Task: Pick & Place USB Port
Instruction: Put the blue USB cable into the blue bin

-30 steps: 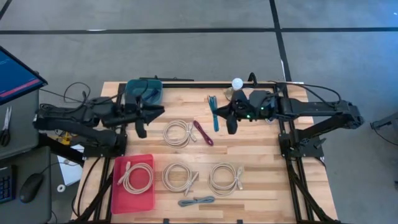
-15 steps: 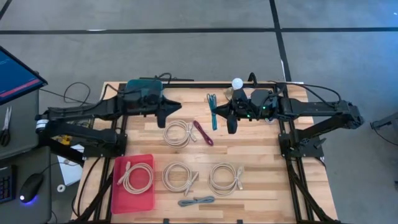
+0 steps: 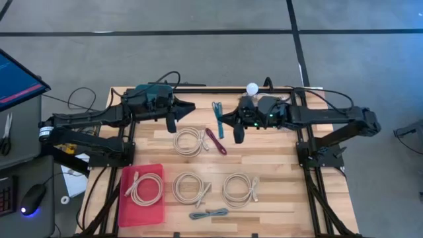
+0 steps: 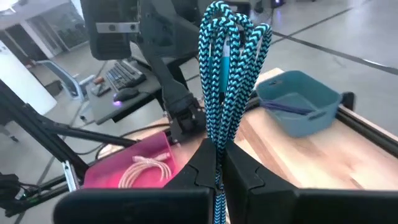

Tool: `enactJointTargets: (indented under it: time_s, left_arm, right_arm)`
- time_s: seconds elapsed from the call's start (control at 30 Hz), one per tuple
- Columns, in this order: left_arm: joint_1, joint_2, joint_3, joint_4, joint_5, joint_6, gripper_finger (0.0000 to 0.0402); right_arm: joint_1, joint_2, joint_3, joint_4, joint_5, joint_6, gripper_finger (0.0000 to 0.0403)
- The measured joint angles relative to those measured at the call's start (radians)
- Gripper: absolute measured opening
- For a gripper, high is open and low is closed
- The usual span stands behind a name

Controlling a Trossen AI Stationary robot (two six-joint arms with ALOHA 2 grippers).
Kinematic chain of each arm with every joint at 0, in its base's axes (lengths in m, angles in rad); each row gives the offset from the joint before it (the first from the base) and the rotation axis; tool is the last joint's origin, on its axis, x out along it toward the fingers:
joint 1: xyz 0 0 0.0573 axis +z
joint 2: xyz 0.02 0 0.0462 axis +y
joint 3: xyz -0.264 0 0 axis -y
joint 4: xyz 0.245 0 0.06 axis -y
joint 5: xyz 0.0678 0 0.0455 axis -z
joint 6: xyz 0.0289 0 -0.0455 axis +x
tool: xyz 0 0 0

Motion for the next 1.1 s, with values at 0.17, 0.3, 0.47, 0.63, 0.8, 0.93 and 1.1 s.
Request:
enactJointTargets:
  time_s: [0.17, 0.3, 0.47, 0.63, 0.8, 0.93, 1.1]
  left_arm:
    - [-0.001, 0.0, 0.0, 0.0, 0.043, -0.01, 0.0118]
    - [-0.001, 0.0, 0.0, 0.0, 0.079, -0.01, 0.0147]
    - [-0.001, 0.0, 0.0, 0.0, 0.078, -0.01, 0.0164]
    - [-0.001, 0.0, 0.0, 0.0, 0.079, -0.01, 0.0163]
    - [-0.001, 0.0, 0.0, 0.0, 0.079, -0.01, 0.0159]
    - [-0.001, 0.0, 0.0, -0.001, 0.079, -0.005, 0.0158]
    - [-0.001, 0.0, 0.0, -0.003, 0.079, -0.004, 0.0137]
  right_arm:
    - [-0.02, 0.058, 0.001, 0.131, -0.046, 0.0, 0.0]
    - [-0.034, 0.094, 0.002, 0.201, -0.05, 0.0, 0.0]
    - [-0.045, 0.146, 0.066, 0.207, -0.089, 0.0, 0.0]
    - [-0.044, 0.229, 0.18, 0.138, -0.098, -0.04, 0.0]
    - [-0.044, 0.311, 0.286, 0.066, -0.124, -0.068, 0.0]
    - [-0.044, 0.349, 0.343, 0.031, -0.146, -0.071, 0.0]
    - [-0.044, 0.363, 0.36, 0.013, -0.146, -0.079, 0.0]
